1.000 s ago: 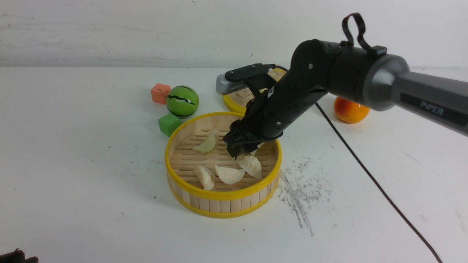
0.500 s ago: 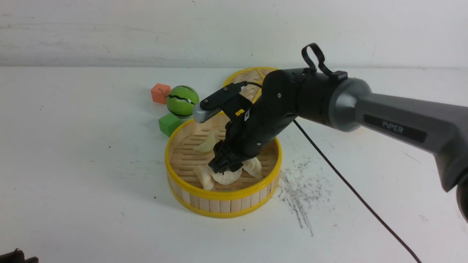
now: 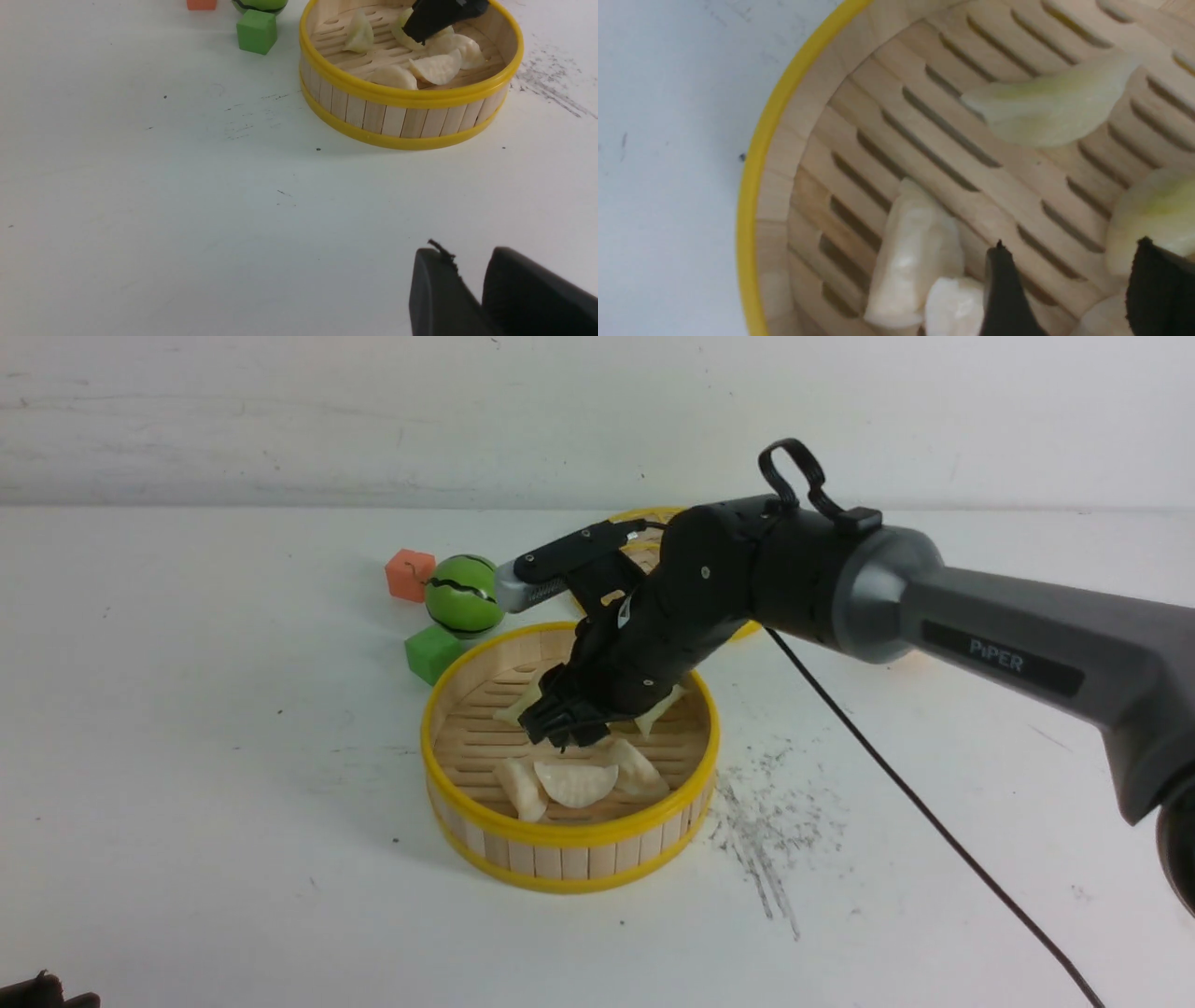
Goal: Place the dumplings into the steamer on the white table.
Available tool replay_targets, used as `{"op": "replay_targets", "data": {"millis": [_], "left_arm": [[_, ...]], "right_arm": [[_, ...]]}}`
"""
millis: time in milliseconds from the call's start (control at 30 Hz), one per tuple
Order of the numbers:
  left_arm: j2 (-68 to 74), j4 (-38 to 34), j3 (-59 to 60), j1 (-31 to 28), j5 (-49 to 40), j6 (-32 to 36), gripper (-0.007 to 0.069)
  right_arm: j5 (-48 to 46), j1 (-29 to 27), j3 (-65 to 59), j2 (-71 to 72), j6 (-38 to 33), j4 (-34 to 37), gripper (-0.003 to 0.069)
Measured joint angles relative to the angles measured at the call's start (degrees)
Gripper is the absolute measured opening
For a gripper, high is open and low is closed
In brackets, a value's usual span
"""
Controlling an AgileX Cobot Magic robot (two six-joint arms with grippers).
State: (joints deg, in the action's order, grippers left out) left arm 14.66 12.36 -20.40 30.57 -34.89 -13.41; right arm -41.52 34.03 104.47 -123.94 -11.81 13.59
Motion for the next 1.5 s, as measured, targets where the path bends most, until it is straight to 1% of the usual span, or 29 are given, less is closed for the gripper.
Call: {"op": "replay_targets", "data": {"millis": [33,167,400,533,600,800,900,1067,1233,1333,1433,1467,1500], "left_arm": [[0.00,0.00,0.00,0.00,0.00,0.00,0.0154],[0.00,0.00,0.00,0.00,0.00,0.00,0.0154],[0.00,0.00,0.00,0.00,0.00,0.00,0.0154],[0.00,0.00,0.00,0.00,0.00,0.00,0.0154],[0.00,0.00,0.00,0.00,0.00,0.00,0.0154],[0.00,0.00,0.00,0.00,0.00,0.00,0.0157],[0.00,0.00,0.00,0.00,0.00,0.00,0.0162],[0.00,0.00,0.00,0.00,0.00,0.00,0.0165],[0.00,0.00,0.00,0.00,0.00,0.00,0.0167],[0.00,0.00,0.00,0.00,0.00,0.00,0.0172],[0.00,0.00,0.00,0.00,0.00,0.00,0.0175],[0.00,0.00,0.00,0.00,0.00,0.00,0.0176],[0.00,0.00,0.00,0.00,0.00,0.00,0.0176]], "right_arm": [[-2.26,0.51,0.29,0.00,-1.34,0.00,0.0358],[-5.39,1.74,0.40,0.00,-5.07,-0.13,0.0358],[-3.32,2.05,0.58,-0.50,-6.08,-0.23,0.0358],[-1.82,2.05,0.64,-1.82,-5.86,-1.59,0.0358],[-0.78,2.05,0.64,-2.48,-4.20,-3.79,0.0358],[0.86,2.05,0.64,-2.10,8.99,-11.39,0.0358],[0.29,2.05,0.64,-0.43,11.81,-12.56,0.0358],[-2.03,2.05,0.64,7.96,12.19,-12.60,0.0358],[-5.81,2.05,0.64,17.22,11.06,-12.60,0.0349],[-9.44,2.05,-1.60,24.85,9.70,-13.27,0.0298],[-11.23,2.05,-8.51,32.85,9.04,-14.82,0.0204],[-11.35,2.05,-9.82,34.67,9.04,-15.11,0.0190],[-11.35,2.05,-13.43,37.24,8.97,-15.47,0.0151]]}}
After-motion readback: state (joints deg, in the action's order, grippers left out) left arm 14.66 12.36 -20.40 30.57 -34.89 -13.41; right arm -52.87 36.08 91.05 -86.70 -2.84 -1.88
